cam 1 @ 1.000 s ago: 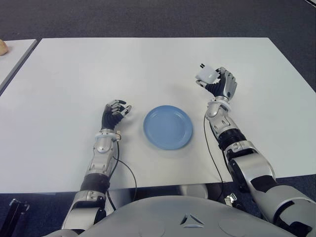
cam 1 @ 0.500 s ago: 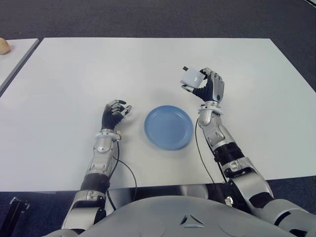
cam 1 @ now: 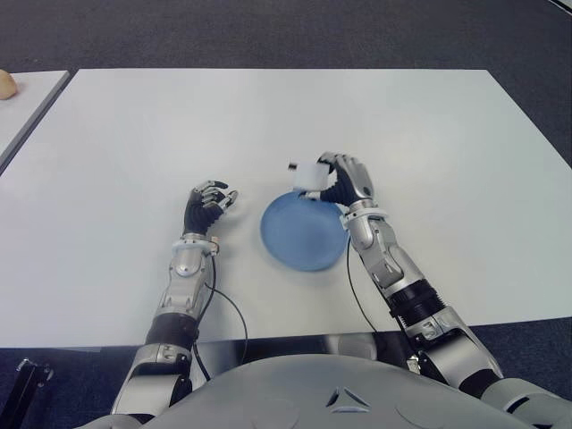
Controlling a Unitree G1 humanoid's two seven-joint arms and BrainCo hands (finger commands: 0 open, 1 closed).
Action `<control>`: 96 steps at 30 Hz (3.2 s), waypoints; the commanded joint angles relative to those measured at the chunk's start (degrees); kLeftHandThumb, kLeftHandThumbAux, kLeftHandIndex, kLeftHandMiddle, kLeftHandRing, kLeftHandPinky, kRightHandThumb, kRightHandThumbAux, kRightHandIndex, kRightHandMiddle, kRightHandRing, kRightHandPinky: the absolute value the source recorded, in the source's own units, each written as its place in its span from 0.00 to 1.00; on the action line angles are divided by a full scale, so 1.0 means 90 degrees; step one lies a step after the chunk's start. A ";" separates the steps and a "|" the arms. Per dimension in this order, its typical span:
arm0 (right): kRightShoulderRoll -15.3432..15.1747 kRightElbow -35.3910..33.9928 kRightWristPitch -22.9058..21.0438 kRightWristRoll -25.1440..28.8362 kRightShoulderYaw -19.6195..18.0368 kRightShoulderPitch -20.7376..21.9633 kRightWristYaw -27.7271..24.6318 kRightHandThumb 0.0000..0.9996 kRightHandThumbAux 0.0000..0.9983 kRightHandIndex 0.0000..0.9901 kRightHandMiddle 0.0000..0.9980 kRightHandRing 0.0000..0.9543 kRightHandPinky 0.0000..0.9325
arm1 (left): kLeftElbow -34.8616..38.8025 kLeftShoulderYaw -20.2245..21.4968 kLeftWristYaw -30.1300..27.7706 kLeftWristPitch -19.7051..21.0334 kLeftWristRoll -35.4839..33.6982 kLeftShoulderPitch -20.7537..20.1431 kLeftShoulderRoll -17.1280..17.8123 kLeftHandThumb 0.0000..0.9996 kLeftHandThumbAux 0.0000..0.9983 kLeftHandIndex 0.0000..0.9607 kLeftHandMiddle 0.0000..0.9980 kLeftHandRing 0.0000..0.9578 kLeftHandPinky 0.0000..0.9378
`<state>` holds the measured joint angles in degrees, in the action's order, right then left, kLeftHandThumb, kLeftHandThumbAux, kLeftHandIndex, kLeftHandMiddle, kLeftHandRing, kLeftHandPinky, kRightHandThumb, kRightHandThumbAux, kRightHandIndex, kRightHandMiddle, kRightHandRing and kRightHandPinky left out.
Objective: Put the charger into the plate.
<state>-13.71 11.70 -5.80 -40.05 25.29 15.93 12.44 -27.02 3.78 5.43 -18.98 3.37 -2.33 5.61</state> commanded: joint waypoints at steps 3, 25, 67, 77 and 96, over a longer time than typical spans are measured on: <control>-0.0452 -0.0158 0.0024 0.0154 0.0302 0.0051 -0.1776 0.71 0.72 0.44 0.86 0.90 0.92 | -0.0086 0.0006 0.0033 0.0056 0.0026 0.0061 -0.0033 0.71 0.72 0.45 0.66 0.68 0.67; -0.0600 0.0234 -0.0104 -0.0713 0.1039 0.0350 -0.3068 0.70 0.72 0.44 0.76 0.81 0.81 | -0.0114 0.0010 0.0165 0.0016 0.0074 0.0039 -0.0039 0.71 0.72 0.45 0.65 0.67 0.68; -0.0829 0.0461 0.1053 -0.1341 0.1168 0.0174 -0.1209 0.28 0.26 0.00 0.00 0.00 0.00 | -0.0096 0.0019 0.0052 0.0131 0.0006 0.0027 0.0016 0.71 0.72 0.45 0.64 0.65 0.65; -0.0801 0.0145 0.1032 -0.1320 0.1010 -0.0087 -0.0937 0.46 0.14 0.00 0.00 0.00 0.00 | -0.0074 0.0004 0.0060 0.0091 0.0026 0.0053 0.0014 0.71 0.72 0.45 0.63 0.65 0.65; -0.0769 -0.0434 0.0935 -0.1355 0.0634 -0.0436 -0.0584 0.43 0.12 0.00 0.00 0.00 0.00 | 0.0008 0.0017 0.0065 0.0256 -0.0008 0.0074 -0.0013 0.71 0.72 0.45 0.65 0.67 0.67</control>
<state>-20.66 8.45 2.46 -52.44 31.97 13.26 6.26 -26.80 3.81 6.31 -18.26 3.36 -2.39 5.65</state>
